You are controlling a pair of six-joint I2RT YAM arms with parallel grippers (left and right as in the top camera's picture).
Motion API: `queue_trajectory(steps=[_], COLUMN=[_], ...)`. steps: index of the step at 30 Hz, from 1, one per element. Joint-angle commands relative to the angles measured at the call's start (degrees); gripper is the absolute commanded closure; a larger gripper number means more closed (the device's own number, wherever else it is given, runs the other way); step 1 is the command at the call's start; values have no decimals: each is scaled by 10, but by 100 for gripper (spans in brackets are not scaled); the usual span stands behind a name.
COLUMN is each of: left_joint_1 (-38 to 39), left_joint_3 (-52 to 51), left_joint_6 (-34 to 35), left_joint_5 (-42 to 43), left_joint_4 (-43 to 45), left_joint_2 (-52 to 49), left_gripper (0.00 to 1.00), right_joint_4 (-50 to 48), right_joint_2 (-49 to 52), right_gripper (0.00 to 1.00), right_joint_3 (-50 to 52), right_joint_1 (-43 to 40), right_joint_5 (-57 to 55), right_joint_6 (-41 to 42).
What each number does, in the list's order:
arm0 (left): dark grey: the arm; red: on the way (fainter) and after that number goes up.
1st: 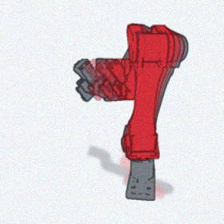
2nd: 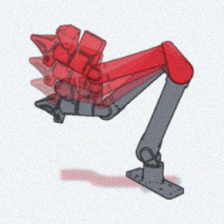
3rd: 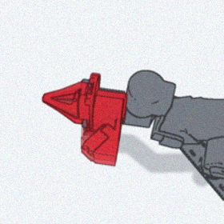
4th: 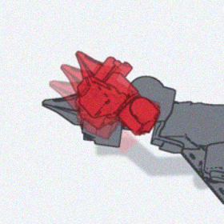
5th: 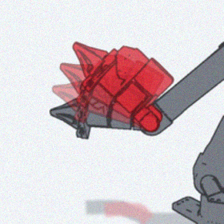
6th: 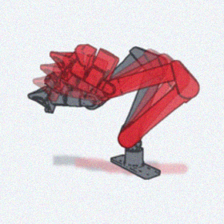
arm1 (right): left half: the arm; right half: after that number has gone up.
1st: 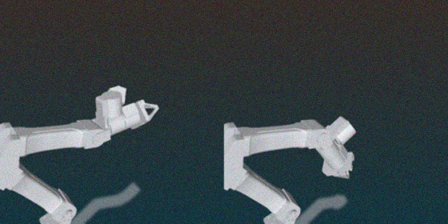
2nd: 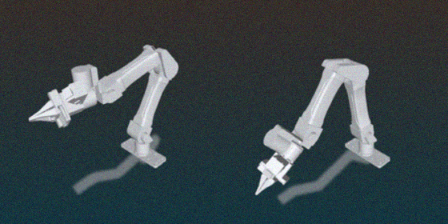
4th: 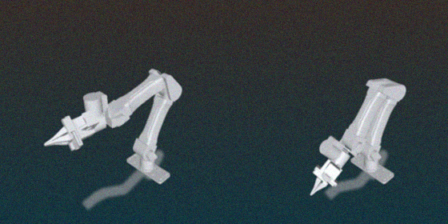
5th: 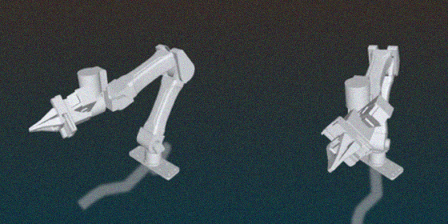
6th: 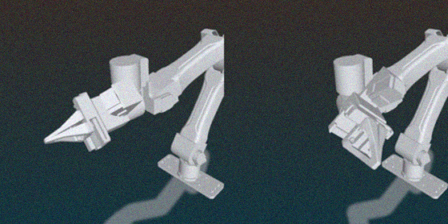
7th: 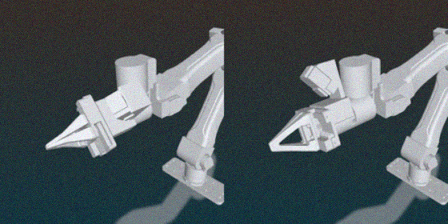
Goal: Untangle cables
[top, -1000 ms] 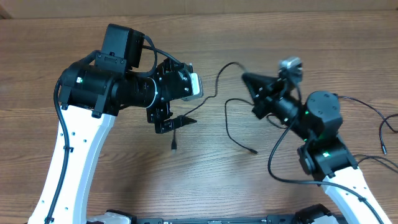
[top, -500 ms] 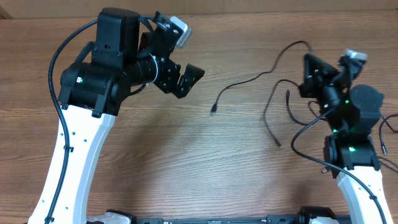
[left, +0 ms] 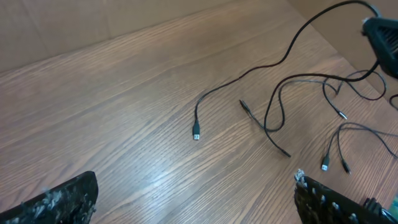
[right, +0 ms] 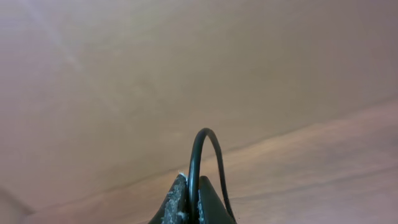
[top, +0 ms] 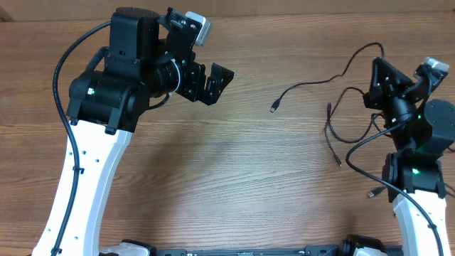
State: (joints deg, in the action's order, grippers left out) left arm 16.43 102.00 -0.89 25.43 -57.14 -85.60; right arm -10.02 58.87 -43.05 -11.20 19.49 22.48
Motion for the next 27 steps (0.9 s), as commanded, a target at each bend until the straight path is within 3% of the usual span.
queue_trajectory(steps=[1,4,8,16,27], left_joint_1=[1,1,1,1,1], left_joint_3=[6,6,6,6,6], left_joint_6=[11,11,11,11,11], left_joint_5=[-4,-4,-4,-4,-4], left_joint_4=[2,2,2,2,2], left_joint_2=[6,6,6,6,6], left_gripper=[0,0,0,0,0], right_joint_4=[-45,-81,-35,99,64], right_joint_2=[-7,-7,24,194,431], right_gripper=[96,96,96,96,96], right_joint_3=[-1,-10,-96,-335,-514], right_joint_1=[3,3,3,-61,-194], right_joint_5=[48,51,59,71,94], right_joint_6=[40,81,105,112,227])
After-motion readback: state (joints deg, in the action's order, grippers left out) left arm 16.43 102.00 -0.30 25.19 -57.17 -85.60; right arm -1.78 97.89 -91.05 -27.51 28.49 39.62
